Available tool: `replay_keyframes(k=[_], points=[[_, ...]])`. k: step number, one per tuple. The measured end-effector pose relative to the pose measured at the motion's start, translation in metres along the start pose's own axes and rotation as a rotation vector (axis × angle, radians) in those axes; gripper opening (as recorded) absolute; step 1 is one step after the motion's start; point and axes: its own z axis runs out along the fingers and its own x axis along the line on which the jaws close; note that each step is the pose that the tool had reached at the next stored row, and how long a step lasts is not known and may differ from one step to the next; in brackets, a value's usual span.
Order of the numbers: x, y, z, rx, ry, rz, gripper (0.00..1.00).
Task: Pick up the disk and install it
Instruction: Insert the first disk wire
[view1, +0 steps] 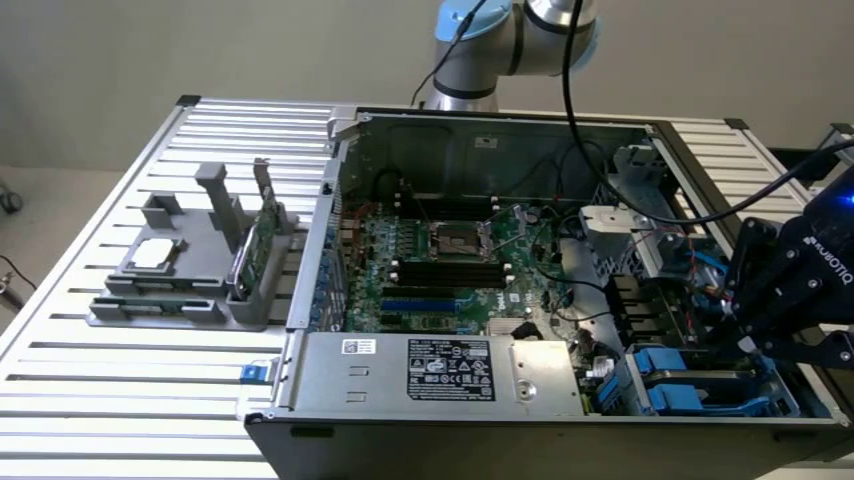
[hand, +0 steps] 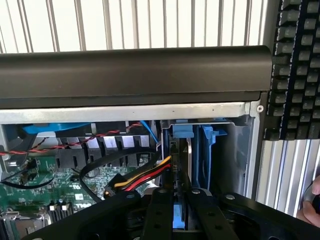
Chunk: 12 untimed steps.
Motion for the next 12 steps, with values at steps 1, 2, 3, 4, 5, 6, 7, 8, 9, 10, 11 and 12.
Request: replay_keyframes(k=[1, 2, 3, 4, 5, 6, 7, 8, 9, 10, 11, 12], points=[[0.0000, 0.0000, 0.0001, 0.0001, 0.0019, -0.004, 0.16], [-0.0002, 0.0000, 0.0002, 0.0002, 0.0040, -0.008, 0.16], [-0.0006, 0.0001, 0.0002, 0.0002, 0.0051, -0.011, 0.16], [-0.0011, 0.0001, 0.0003, 0.0002, 0.0061, -0.013, 0.16], [-0.0017, 0.0001, 0.0003, 0.0001, 0.0064, -0.016, 0.16], [-0.0022, 0.0001, 0.0002, 0.0001, 0.0062, -0.017, 0.16], [-0.0027, 0.0001, 0.0002, 0.0002, 0.0066, -0.019, 0.16], [-0.0033, 0.0002, 0.0002, 0.0002, 0.0074, -0.020, 0.16], [-0.0035, 0.0002, 0.0002, 0.0002, 0.0080, -0.021, 0.16], [-0.0035, 0.0002, 0.0002, 0.0002, 0.0086, -0.021, 0.16], [-0.0035, 0.0002, 0.0002, 0.0002, 0.0095, -0.023, 0.16], [-0.0036, 0.0002, 0.0002, 0.0003, 0.0104, -0.024, 0.16]])
